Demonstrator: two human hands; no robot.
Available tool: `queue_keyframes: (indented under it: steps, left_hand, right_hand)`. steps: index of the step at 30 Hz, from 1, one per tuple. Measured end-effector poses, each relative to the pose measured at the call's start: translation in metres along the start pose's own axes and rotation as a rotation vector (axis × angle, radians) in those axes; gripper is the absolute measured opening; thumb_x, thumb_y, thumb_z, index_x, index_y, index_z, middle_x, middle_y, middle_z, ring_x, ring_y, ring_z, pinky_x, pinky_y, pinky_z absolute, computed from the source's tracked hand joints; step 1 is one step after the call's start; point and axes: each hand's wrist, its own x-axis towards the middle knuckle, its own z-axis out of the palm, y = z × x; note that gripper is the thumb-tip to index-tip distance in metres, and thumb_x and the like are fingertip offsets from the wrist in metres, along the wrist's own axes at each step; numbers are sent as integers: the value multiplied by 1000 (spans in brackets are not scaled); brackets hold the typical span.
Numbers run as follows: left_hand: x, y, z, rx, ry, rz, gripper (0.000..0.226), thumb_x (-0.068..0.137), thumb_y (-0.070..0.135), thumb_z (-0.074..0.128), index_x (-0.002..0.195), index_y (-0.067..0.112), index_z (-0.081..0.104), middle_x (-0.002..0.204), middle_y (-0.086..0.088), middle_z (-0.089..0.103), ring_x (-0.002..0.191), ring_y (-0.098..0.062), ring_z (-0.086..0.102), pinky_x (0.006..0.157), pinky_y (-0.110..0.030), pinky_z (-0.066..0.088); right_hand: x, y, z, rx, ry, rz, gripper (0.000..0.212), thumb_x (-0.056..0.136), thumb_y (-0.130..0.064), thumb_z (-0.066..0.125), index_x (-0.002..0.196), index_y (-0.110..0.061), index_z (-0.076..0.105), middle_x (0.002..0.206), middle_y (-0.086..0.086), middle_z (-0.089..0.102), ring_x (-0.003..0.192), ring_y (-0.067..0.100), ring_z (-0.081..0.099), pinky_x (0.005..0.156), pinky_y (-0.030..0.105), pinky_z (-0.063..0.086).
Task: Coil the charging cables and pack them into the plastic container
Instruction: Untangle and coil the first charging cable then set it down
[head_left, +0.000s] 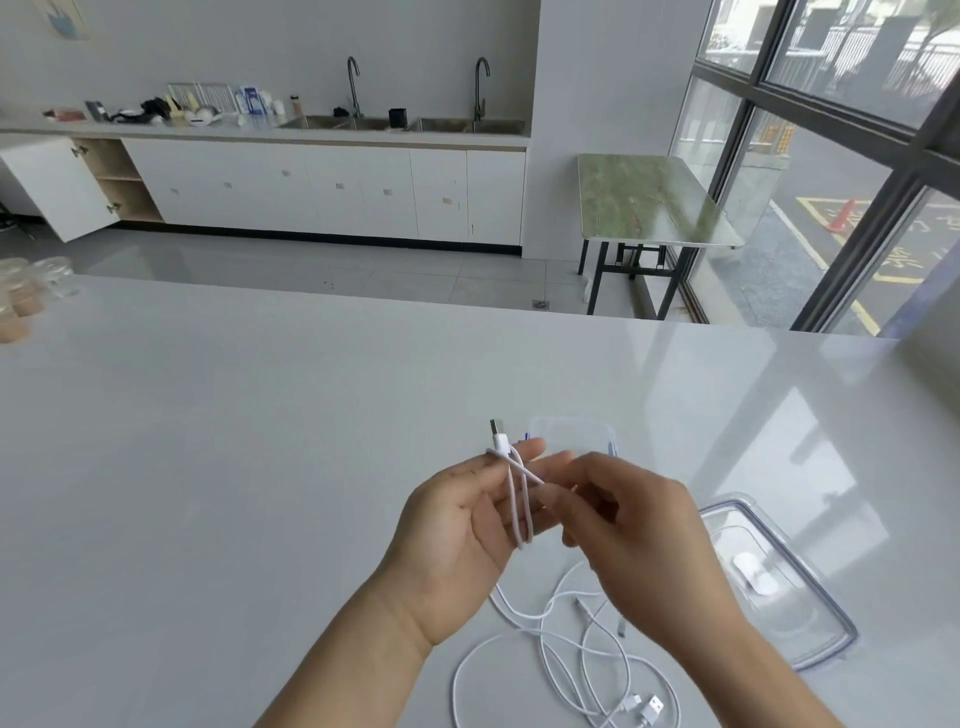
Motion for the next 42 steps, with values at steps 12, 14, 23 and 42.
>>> queue_keyframes:
  steps: [12, 14, 23, 42]
  left_hand:
    - [-3, 15, 1, -341, -99, 37, 76, 94, 57, 43, 136, -6, 47, 133, -32, 59, 124, -44, 59, 113, -52, 36]
    - [-3, 14, 0, -327, -102, 19, 76, 92, 59, 44, 133, -6, 51, 131, -31, 61, 122, -43, 61, 110, -51, 40]
    - [-7, 20, 4, -242, -267, -47, 87, 89, 69, 42, 127, -7, 60, 123, -31, 66, 107, -43, 69, 95, -47, 54]
    - [16, 5, 2, 385, -17, 41, 97, 84, 73, 16, 129, -4, 57, 94, -9, 74, 89, -21, 68, 80, -36, 43]
  right_hand:
    - [-34, 54, 31, 253, -112, -6, 11, 91, -36, 64, 95, -42, 72, 56, -5, 62, 50, 7, 56, 55, 26, 50]
    - [-30, 65, 32, 289, -256, 62, 13, 89, -36, 63, 92, -40, 75, 57, -1, 62, 54, 7, 58, 57, 26, 51]
    - [28, 98, 10, -179, -553, 71, 42, 93, -52, 59, 75, -15, 63, 58, 1, 65, 57, 15, 63, 71, 35, 55]
    - [44, -32, -27, -253, -293, -102, 6, 86, -38, 72, 90, -36, 74, 65, -12, 66, 51, 4, 51, 50, 16, 39]
